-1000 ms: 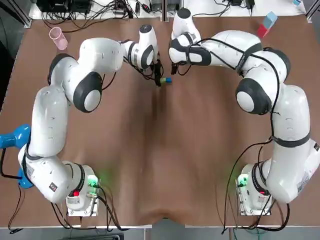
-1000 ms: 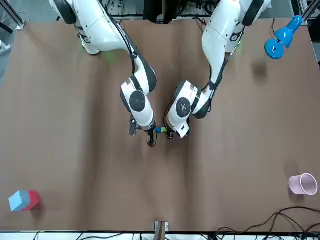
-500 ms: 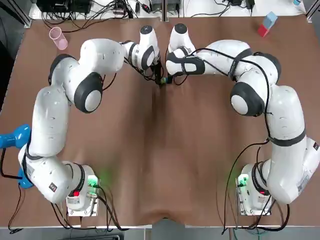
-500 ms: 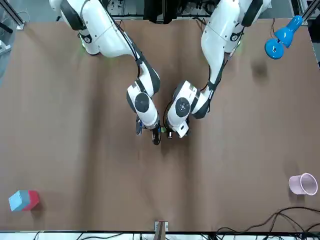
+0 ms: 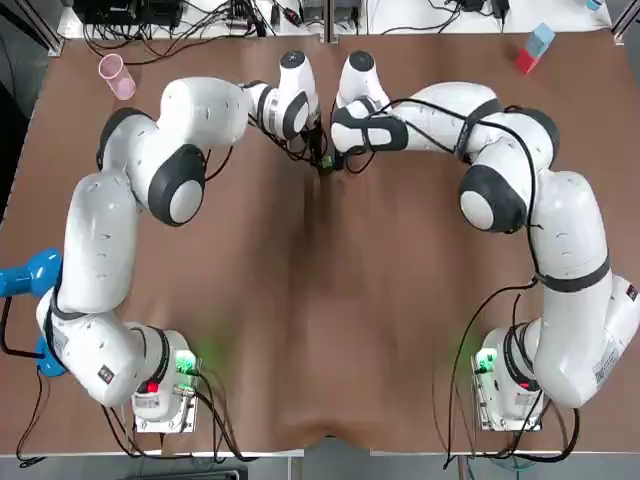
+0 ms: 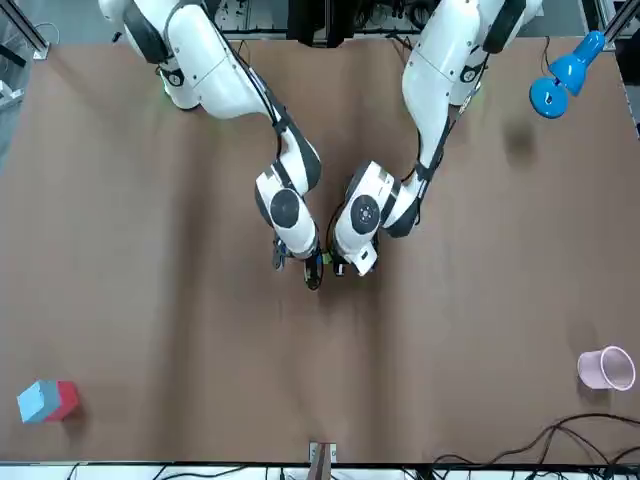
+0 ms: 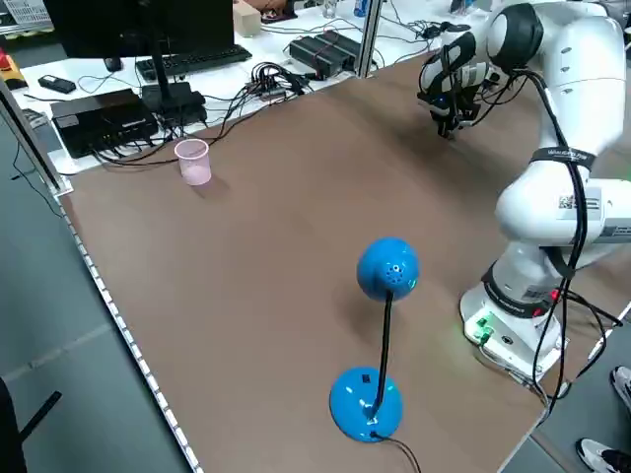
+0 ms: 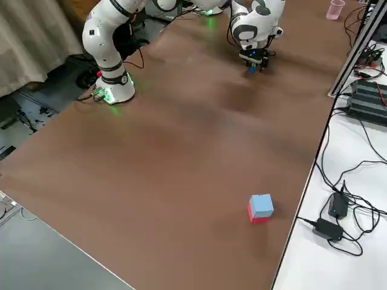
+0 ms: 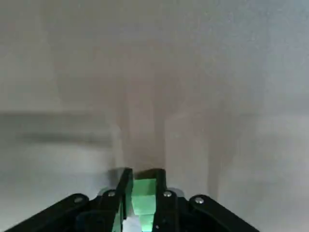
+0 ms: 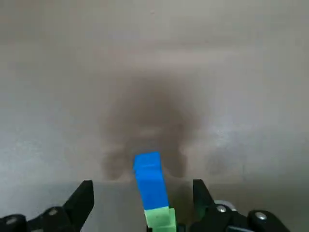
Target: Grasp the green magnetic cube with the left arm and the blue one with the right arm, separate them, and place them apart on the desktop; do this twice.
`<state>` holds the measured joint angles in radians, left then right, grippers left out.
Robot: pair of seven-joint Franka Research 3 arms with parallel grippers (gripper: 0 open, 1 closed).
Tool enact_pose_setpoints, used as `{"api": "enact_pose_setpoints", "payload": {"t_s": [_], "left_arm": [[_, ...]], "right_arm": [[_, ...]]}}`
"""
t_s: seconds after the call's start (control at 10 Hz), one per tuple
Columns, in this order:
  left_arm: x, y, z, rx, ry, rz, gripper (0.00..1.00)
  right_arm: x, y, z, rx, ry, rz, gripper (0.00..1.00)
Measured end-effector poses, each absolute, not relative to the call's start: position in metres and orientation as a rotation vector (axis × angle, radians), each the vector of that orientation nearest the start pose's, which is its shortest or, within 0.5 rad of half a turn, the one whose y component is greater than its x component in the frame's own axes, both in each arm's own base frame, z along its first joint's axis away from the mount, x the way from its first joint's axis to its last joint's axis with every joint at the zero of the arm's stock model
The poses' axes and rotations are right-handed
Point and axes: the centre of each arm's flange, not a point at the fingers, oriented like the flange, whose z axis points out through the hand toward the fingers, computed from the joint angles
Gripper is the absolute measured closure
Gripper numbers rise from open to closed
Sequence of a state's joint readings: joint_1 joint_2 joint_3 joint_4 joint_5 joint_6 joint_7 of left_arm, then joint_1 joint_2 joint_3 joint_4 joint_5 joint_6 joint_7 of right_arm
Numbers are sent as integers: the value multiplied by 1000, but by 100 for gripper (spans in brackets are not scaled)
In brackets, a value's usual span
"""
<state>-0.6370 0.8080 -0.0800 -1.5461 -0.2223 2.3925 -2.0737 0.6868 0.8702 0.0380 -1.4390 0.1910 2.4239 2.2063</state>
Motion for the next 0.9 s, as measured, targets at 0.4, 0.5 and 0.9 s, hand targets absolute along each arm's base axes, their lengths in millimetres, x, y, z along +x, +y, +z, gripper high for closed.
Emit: {"api": "enact_pose_setpoints", "payload": {"t_s": [0.4, 0.5, 0.9], "left_arm": [[541, -458, 178, -2292, -2237, 317, 77], [541, -457, 178, -2292, -2237, 316, 77], [542, -457, 178, -2296, -2235, 313, 77]], "right_arm": [[547, 489, 177, -2056, 2179, 239, 25], [547, 490, 176, -2057, 2179, 240, 29], [547, 489, 176, -2045, 2171, 233, 74]]}}
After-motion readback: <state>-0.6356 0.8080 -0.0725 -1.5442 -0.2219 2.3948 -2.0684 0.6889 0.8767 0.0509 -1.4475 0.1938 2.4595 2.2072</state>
